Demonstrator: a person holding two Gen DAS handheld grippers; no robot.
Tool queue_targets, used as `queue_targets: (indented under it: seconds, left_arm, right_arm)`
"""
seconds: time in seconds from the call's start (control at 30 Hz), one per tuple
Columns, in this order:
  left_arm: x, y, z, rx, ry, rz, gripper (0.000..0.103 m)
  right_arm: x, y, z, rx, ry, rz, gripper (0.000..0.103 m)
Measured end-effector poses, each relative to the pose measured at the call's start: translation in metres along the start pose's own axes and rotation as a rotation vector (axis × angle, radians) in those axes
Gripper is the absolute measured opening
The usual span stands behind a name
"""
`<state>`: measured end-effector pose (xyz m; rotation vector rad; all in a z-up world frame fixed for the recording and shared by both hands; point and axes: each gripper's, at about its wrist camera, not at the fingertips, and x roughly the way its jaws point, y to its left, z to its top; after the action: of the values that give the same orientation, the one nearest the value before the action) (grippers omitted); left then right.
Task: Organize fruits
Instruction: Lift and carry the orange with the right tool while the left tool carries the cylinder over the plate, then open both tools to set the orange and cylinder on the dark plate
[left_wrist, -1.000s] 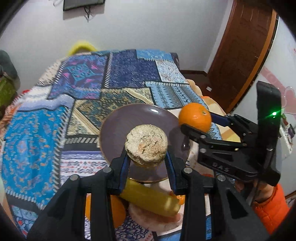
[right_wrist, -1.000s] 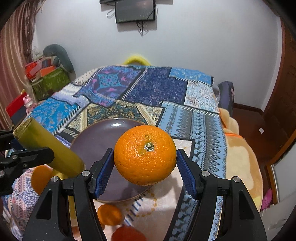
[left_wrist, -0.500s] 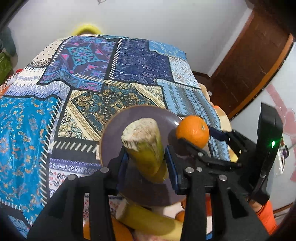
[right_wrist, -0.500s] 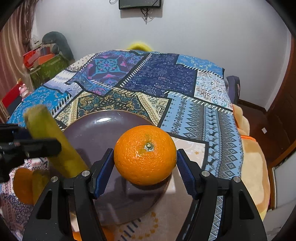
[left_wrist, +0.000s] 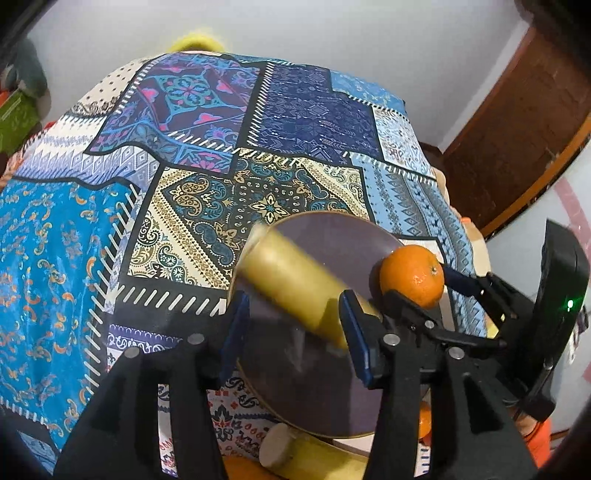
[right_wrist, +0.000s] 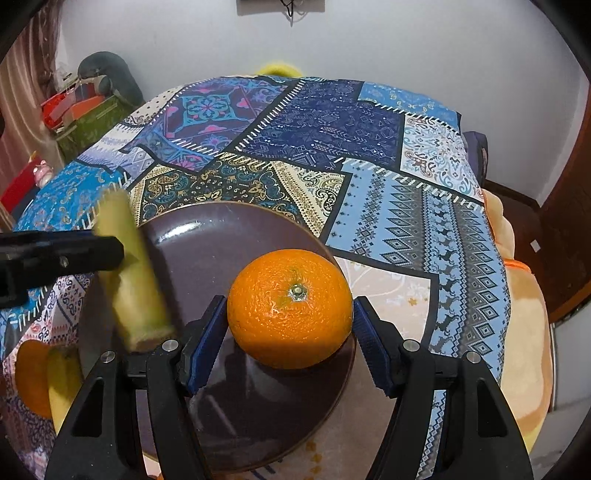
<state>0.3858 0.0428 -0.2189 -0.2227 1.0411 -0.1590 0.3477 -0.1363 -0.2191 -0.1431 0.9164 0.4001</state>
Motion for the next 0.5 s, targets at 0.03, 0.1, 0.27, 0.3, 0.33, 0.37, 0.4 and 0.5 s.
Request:
queue_targets:
  seconds: [0.03,0.1,0.27,0.3,0.33,0.37,0.4,0.5]
  left_arm:
    - [-0.001,-0.001,0.0,0.007,-0.002,0.001,0.05]
    - [-0.004,-0.002,-0.002,0.012,-0.008,0.008,0.05]
    - [-0.026,0.002,-0.007,0.014,-0.045,0.035,0.052]
    - [-0.032,0.002,-0.008,0.014,-0.056,0.043,0.052]
    - [-0.038,0.003,-0.01,0.015,-0.068,0.053,0.053]
    - [-0.045,0.004,-0.012,0.017,-0.079,0.063,0.053]
    - [-0.05,0.005,-0.015,0.018,-0.087,0.069,0.053]
    - [-0.07,0.007,-0.023,0.03,-0.114,0.1,0.054]
  right_arm:
    - [0.001,0.0,0.0,-0.001,0.004,-0.001,0.065]
    - [-0.002,0.002,-0.001,-0.003,-0.005,-0.01,0.068]
    - [-0.024,0.004,0.001,-0.016,-0.082,-0.067,0.081]
    - [-0.03,0.004,0.001,-0.016,-0.09,-0.07,0.081]
    - [-0.035,0.004,0.001,-0.015,-0.096,-0.073,0.081]
    - [-0.04,0.004,0.001,-0.014,-0.102,-0.075,0.081]
    - [-0.047,0.006,0.0,-0.013,-0.112,-0.075,0.081]
    - [-0.064,0.011,-0.003,-0.015,-0.131,-0.07,0.081]
